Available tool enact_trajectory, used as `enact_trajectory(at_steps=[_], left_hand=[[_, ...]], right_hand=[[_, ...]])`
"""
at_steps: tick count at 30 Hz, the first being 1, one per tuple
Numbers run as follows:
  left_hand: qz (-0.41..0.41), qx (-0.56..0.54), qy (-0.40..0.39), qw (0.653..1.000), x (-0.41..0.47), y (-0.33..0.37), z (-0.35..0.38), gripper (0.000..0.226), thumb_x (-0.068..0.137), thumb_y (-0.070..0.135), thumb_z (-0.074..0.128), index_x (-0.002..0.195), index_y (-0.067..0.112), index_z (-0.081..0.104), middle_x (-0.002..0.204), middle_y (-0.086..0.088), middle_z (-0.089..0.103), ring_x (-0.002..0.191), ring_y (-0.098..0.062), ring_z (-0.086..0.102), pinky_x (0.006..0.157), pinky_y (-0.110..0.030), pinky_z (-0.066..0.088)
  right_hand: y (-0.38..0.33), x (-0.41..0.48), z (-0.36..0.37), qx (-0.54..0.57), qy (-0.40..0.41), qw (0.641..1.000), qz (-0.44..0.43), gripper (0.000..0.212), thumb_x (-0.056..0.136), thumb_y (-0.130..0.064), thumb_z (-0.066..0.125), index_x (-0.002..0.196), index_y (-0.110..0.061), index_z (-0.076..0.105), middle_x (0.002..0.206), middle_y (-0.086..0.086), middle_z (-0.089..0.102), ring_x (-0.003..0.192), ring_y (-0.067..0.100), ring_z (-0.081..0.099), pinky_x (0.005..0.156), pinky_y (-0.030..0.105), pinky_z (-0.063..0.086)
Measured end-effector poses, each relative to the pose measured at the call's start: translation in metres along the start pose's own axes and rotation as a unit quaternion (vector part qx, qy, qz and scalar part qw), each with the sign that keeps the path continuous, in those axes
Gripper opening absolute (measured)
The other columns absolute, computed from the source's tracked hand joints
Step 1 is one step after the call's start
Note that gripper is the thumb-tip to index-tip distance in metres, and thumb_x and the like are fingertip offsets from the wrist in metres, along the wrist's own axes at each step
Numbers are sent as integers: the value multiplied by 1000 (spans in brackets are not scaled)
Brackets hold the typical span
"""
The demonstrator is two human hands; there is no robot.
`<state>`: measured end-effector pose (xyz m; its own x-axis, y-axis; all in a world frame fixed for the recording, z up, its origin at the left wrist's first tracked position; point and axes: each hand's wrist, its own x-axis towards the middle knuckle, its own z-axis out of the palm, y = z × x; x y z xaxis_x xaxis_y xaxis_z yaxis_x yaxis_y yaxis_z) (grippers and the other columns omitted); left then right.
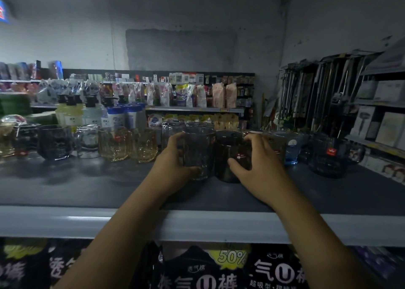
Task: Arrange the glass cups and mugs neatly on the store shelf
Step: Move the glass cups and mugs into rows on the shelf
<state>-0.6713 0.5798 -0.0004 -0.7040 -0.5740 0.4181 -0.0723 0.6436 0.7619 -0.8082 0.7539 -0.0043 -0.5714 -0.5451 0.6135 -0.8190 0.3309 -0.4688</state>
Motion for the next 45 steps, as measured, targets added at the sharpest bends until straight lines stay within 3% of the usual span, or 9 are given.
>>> enact_trajectory(at_steps=[5,10,15,18,22,26,30,34,45], left_hand=[[8,9,2,1000,-1,-1,1,94,79,9,85,152,26,28,111,8,50,97,-14,61,68,-11,46],[12,12,-4,1000,-3,2,2,96,79,9,84,154,22,26,116,6,50,104,-18,60,84,-24,50],[-5,5,-8,1000,-3,3,1,95,81,10,83,154,25,25,122,4,54,104,-17,64,81,-22,52],[-27,-2,-16,1000,-3,4,-3,85,85,21,80,153,23,29,127,1,58,106,-17,63,82,-24,51],[-20,50,-12,998,-8,6,-19,67,89,35,75,146,17,45,109,11,61,100,-14,63,85,-28,50],[41,60,-4,997,-25,-5,-49,45,91,35,71,133,21,61,117,6,68,94,-4,66,86,-33,58],[73,35,18,997,-44,-33,-94,22,92,27,71,113,30,68,105,13,70,87,-1,67,80,-34,61],[87,20,68,994,-64,-63,-167,13,91,26,73,99,36,69,99,18,71,87,1,67,72,-26,59],[52,84,150,984,-155,-171,-414,17,90,31,74,107,33,70,104,18,71,89,-2,68,79,-38,61]], right_hand=[[0,0,0,8,-15,1000,8,59,93,-46,65,138,-27,32,135,0,50,107,15,54,85,28,45],[-2,-1,-1,-4,-23,1000,15,57,94,-47,64,137,-26,33,132,0,52,105,15,54,84,27,42],[-2,0,-1,-13,-28,999,18,59,94,-47,62,140,-26,32,134,2,51,108,17,55,87,31,46],[-3,-1,-4,-26,-36,999,25,61,94,-50,61,141,-30,29,135,1,52,110,19,55,89,35,48],[-7,-2,-13,-79,-48,995,20,60,93,-59,58,139,-33,30,138,-1,52,114,22,58,93,46,53],[-27,-7,-26,-144,-2,990,15,56,92,-60,58,135,-30,42,133,-5,54,112,18,56,89,39,53],[-82,-16,-15,-193,59,979,-28,40,95,-49,59,128,-26,53,124,-6,56,113,19,54,97,40,46],[-161,-16,19,-140,38,987,-65,35,96,-43,61,127,-28,53,124,-10,54,110,15,54,94,35,47],[-397,-42,179,17,-30,992,-119,39,97,-44,60,131,-28,51,134,-7,53,114,17,54,94,36,49]])
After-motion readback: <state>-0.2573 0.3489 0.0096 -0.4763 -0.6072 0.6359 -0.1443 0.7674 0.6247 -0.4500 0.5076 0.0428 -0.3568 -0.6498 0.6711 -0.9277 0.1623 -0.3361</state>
